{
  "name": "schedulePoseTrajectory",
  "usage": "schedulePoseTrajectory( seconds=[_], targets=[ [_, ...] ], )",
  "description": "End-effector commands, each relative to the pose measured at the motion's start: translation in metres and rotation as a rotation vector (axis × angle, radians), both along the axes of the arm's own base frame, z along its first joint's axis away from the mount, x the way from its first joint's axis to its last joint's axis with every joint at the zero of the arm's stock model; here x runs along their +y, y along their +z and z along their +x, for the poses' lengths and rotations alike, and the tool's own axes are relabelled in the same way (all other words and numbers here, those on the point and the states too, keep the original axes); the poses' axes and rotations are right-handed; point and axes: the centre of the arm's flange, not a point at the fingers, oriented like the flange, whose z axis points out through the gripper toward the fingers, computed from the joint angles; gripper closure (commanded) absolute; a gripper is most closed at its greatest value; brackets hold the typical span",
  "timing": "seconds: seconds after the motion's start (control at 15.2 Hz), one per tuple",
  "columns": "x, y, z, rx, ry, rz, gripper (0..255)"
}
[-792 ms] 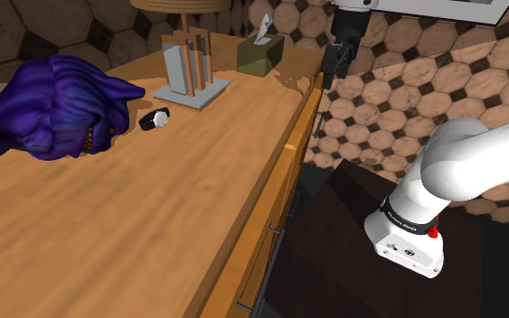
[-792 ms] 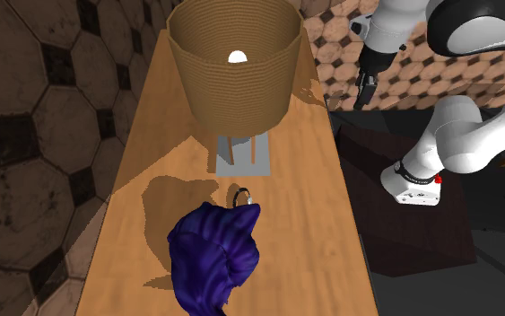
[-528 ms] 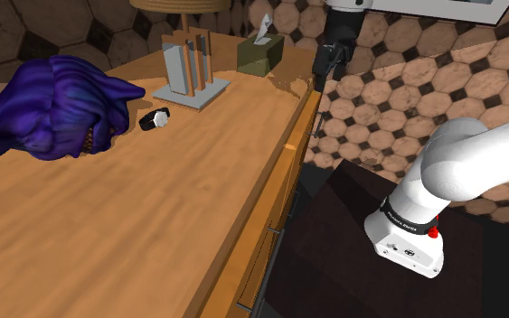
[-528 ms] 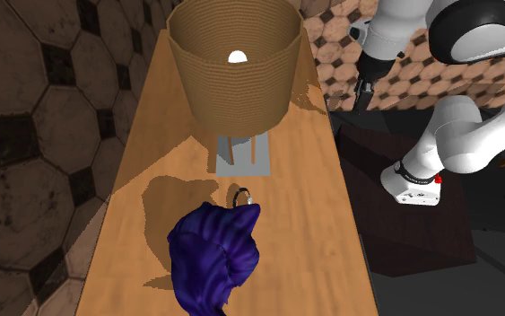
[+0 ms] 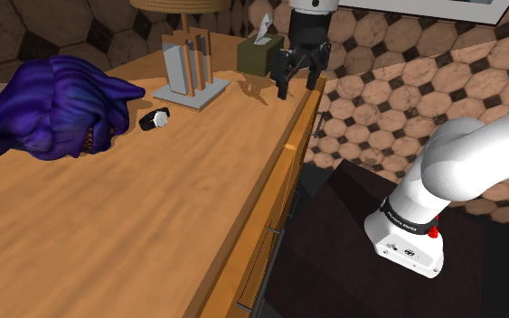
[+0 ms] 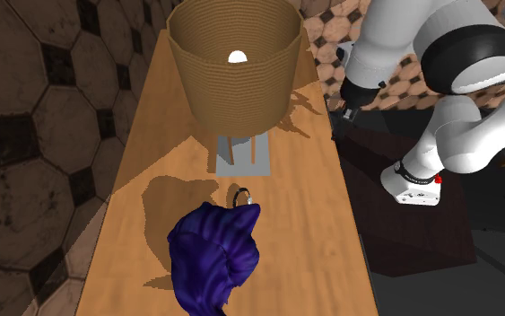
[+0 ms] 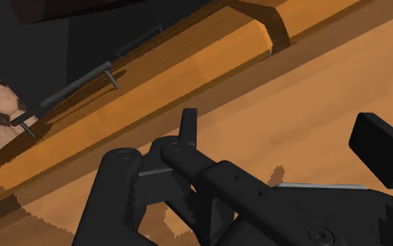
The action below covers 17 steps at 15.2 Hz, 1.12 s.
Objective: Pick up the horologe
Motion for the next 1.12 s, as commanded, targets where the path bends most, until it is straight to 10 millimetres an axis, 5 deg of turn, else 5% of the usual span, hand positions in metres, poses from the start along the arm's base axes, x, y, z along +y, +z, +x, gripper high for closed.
schedulePoseTrajectory(
  seconds=[0.0,1.06],
  targets=[
    [0.022,0.003,0.012,-0.004,-0.052,0.004,0],
    [0.185,0.013,0.136,-0.034,-0.436,0.023,0]
  ],
)
